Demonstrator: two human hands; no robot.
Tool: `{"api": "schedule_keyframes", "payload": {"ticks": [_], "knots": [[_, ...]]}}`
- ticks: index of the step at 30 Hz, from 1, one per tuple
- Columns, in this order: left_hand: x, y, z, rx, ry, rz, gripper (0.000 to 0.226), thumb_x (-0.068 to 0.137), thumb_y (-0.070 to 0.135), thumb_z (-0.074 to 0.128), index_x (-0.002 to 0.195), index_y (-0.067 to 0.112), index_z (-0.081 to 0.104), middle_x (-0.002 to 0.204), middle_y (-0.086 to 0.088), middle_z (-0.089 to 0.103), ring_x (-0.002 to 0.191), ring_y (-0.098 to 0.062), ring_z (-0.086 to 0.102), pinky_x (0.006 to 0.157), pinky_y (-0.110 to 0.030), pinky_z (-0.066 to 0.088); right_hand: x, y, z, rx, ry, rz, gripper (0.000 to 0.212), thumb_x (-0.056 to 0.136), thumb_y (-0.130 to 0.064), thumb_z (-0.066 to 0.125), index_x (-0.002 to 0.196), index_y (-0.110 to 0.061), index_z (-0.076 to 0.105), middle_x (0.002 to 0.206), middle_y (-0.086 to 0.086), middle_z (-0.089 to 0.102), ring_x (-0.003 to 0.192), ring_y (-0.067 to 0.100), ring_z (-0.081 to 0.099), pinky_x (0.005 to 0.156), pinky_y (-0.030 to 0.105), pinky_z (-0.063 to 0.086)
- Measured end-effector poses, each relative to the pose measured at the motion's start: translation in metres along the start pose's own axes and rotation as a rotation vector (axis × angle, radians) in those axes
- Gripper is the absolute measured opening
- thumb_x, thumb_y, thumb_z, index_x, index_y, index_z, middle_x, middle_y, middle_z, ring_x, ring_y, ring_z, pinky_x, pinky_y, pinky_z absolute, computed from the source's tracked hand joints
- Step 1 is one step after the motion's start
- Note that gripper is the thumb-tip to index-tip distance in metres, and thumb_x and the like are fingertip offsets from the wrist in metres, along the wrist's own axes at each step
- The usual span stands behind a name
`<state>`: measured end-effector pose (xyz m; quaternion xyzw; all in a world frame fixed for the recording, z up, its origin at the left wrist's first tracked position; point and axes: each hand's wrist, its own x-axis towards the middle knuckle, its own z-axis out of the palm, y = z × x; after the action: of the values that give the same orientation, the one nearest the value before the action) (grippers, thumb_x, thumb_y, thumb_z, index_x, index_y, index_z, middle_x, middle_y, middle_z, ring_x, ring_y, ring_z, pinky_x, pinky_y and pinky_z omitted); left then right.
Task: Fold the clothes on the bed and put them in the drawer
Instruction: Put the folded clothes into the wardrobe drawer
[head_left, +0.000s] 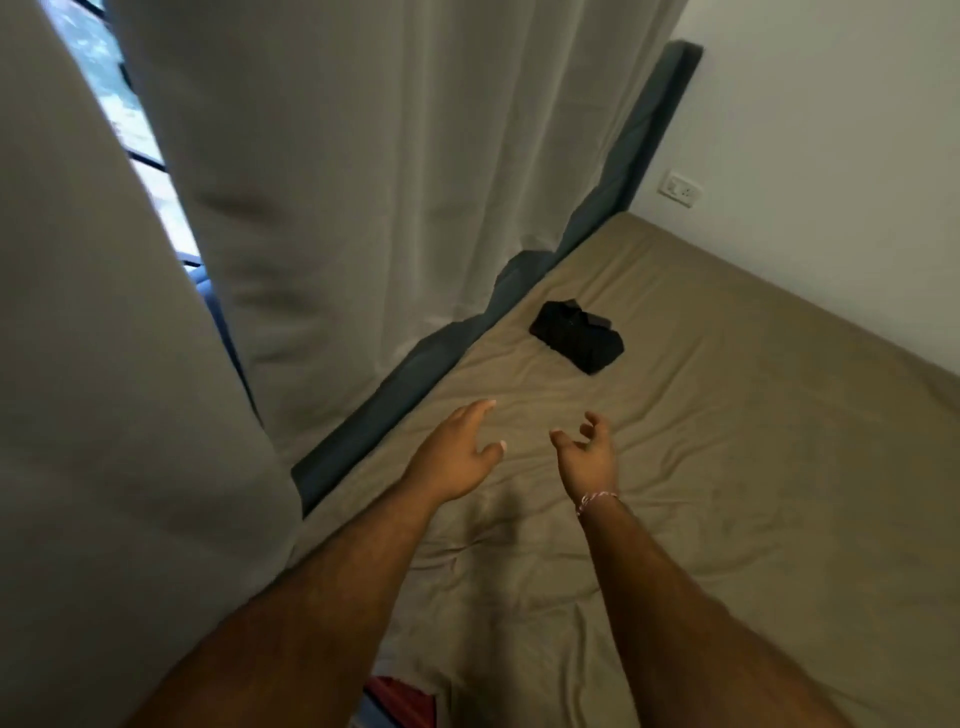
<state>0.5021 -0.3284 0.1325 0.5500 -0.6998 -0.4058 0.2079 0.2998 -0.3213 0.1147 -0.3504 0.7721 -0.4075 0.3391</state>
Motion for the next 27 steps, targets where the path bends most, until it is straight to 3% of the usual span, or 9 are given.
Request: {"api": "schedule_keyframes", "payload": {"ticks": [5,12,16,19,21,24,27], "knots": [[0.075,0.001,0.013,-0.19,-0.091,-0.119,0.05,0.096,0.038,0.069,0.142,0.024,0.055,0.13,0.0,0.063,0.115,-0.014,0.063,0.102,-0.029,0.048,0.065,0.009,0.021,-0.128,0.05,-0.034,0.072,0.087,-0.031,0.077,0.15,-0.02,0.045,0.148,0.01,0.052,0.127,0.027,0.057,0.108,0.046,0.049],[0.233,-0.036,0.074,-0.385,-0.038,-0.167,0.043,0.098,0.027,0.067,0.14,0.021,0.059,0.114,0.005,0.067,0.104,-0.008,0.064,0.099,-0.031,0.052,0.236,0.051,0.071,-0.464,-0.052,-0.2,0.076,0.088,-0.03,0.072,0.155,-0.017,0.038,0.154,0.012,0.043,0.138,0.031,0.045,0.113,0.042,0.041],[0.385,-0.067,0.154,-0.462,0.004,-0.17,0.051,0.099,0.024,0.065,0.148,0.022,0.051,0.136,0.002,0.061,0.122,-0.014,0.06,0.108,-0.033,0.048,0.395,0.094,0.106,-0.779,-0.077,-0.332,0.085,0.088,-0.035,0.069,0.16,-0.021,0.026,0.161,0.013,0.03,0.143,0.034,0.035,0.116,0.045,0.038],[0.467,-0.09,0.221,-0.532,-0.026,-0.266,0.064,0.096,0.029,0.066,0.154,0.027,0.041,0.142,-0.003,0.059,0.125,-0.026,0.061,0.108,-0.046,0.05,0.488,0.122,0.112,-1.025,-0.105,-0.382,0.094,0.091,-0.04,0.068,0.164,-0.03,0.009,0.172,0.008,0.005,0.157,0.035,0.009,0.124,0.056,0.02],[0.496,-0.107,0.253,-0.591,-0.03,-0.316,0.073,0.094,0.031,0.071,0.157,0.024,0.035,0.147,-0.007,0.056,0.128,-0.026,0.059,0.106,-0.041,0.05,0.533,0.138,0.113,-1.022,-0.222,-0.324,0.11,0.086,-0.046,0.074,0.163,-0.037,-0.003,0.172,0.002,-0.006,0.158,0.035,-0.003,0.124,0.063,0.016],[0.52,-0.134,0.28,-0.785,0.067,-0.384,0.055,0.099,0.025,0.066,0.15,0.023,0.045,0.145,-0.003,0.056,0.122,-0.015,0.058,0.097,-0.036,0.051,0.588,0.16,0.123,-0.936,-0.401,-0.208,0.129,0.074,-0.052,0.082,0.162,-0.039,-0.011,0.173,0.004,-0.002,0.158,0.037,0.008,0.125,0.055,0.025],[0.533,-0.159,0.305,-0.805,0.157,-0.414,0.051,0.1,0.029,0.064,0.149,0.024,0.049,0.14,0.001,0.06,0.119,-0.01,0.06,0.095,-0.027,0.05,0.613,0.182,0.136,-1.111,-0.335,-0.309,0.112,0.083,-0.057,0.07,0.164,-0.036,-0.006,0.17,0.004,0.02,0.145,0.034,0.041,0.111,0.047,0.046]]}}
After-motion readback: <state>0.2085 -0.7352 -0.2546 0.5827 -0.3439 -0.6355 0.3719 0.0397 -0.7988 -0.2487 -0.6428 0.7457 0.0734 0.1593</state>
